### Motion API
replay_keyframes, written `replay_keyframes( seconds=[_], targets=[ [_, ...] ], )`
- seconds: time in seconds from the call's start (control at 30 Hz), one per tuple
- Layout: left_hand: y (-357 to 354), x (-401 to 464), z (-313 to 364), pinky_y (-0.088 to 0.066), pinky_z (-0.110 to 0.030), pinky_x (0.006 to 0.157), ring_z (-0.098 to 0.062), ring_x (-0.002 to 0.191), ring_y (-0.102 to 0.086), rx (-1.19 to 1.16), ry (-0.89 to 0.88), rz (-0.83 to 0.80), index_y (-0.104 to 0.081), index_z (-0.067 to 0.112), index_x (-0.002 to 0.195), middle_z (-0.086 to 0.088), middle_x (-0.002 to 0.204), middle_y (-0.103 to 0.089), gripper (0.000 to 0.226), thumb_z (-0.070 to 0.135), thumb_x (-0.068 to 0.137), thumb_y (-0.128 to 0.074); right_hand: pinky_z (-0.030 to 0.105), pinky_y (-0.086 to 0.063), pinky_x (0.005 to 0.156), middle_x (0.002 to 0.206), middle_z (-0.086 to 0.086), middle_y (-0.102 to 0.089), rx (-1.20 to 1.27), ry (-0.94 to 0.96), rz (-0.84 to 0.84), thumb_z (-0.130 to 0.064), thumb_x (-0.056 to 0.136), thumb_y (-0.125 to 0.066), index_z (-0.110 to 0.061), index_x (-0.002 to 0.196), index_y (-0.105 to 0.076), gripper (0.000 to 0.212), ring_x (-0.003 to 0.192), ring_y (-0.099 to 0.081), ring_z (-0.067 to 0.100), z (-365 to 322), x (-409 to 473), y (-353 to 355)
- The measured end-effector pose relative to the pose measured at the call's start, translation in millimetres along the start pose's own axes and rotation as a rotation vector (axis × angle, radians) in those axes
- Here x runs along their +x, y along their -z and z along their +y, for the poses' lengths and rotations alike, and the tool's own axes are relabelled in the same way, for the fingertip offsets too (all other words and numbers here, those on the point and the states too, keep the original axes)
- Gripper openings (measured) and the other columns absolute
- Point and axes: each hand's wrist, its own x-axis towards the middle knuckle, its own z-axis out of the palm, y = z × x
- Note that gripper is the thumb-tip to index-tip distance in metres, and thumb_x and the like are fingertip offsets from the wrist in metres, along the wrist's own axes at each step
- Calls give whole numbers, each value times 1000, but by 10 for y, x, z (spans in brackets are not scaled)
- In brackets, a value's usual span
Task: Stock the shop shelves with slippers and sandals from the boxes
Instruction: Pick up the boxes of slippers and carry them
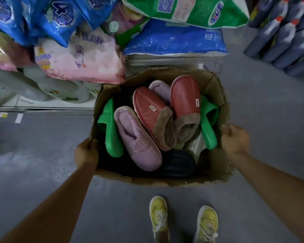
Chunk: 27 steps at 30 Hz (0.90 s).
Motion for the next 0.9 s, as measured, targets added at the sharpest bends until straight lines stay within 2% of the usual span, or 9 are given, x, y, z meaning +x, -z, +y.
replay_keyframes(
  seconds=[0.13, 0.23, 0.33, 0.4, 0.47, 0.6, 0.7, 0.8, 0.9],
  targets=[
    [-52, -59, 35, -47, -41, 74, -37, 87, -58, 78, 22, -53, -60, 7, 97, -18, 91, -63, 21, 22, 97, -45, 37, -37, 64, 65, 11, -43, 31, -126, -78, -16, 98, -43, -12, 63, -33, 37, 72, -50, 31, 21, -28, 2],
    [-84, -84, 139, -47, -43, 82, -38, 94, -58, 116, 69, -64, -61, 7, 106, -21, 102, -63, 25, 19, 96, -42, 40, -44, 85, 99, 21, -55, 34, -224, -166, -11, 97, -41, -3, 94, -49, 11, 100, -55, 38, -72, -10, 2],
    [-80, -50, 160, -46, -45, 90, -43, 104, -56, 137, 108, -98, -59, 5, 113, -25, 112, -61, 28, 17, 94, -41, 42, -41, 99, 128, 23, -50, -21, -258, -294, -9, 94, -44, 4, 126, -45, 34, 118, -49, 40, -142, 38, 58],
    [-35, -68, 164, -48, -47, 92, -43, 105, -56, 144, 116, -134, -58, 6, 117, -25, 113, -61, 30, 16, 94, -41, 41, -41, 99, 136, 22, -46, -88, -263, -394, -11, 93, -48, 1, 134, -39, 44, 121, -47, 39, -163, 50, 154],
    [39, -131, 193, -48, -47, 93, -42, 105, -57, 115, 99, -158, -57, 7, 121, -23, 116, -62, 32, 17, 94, -43, 40, -44, 95, 134, 22, -47, -119, -274, -473, -13, 93, -51, 0, 134, -40, 45, 118, -49, 38, -169, 49, 273],
    [311, -286, 344, -48, -46, 95, -41, 112, -56, 101, 88, -130, -47, 13, 136, -22, 127, -58, 48, 27, 91, -54, 34, -49, 77, 116, 18, -56, -194, -234, -589, -27, 94, -49, -2, 124, -50, 39, 101, -58, 34, -282, -77, 653],
    [528, -464, 626, -48, -45, 94, -38, 111, -57, 110, -15, -156, -45, 14, 136, -16, 124, -60, 51, 27, 89, -58, 34, -49, 84, 115, 14, -57, -246, -132, -570, -31, 93, -45, -7, 115, -55, 34, 101, -57, 30, -439, -186, 1021],
    [672, -731, 1081, -47, -42, 92, -36, 108, -59, 52, -151, -230, -49, 9, 130, -13, 117, -63, 47, 25, 88, -64, 35, -48, 82, 103, 9, -59, -112, 8, -525, -26, 93, -45, -11, 95, -55, 18, 97, -58, 27, -681, -319, 1432],
    [827, -1068, 1609, -44, -37, 87, -33, 109, -60, -8, -327, -245, -57, 6, 124, -12, 120, -63, 45, 29, 86, -67, 33, -45, 87, 110, 9, -61, 126, 76, -422, -18, 93, -54, -6, 119, -56, 29, 102, -58, 24, -969, -505, 1905]
  ],
)
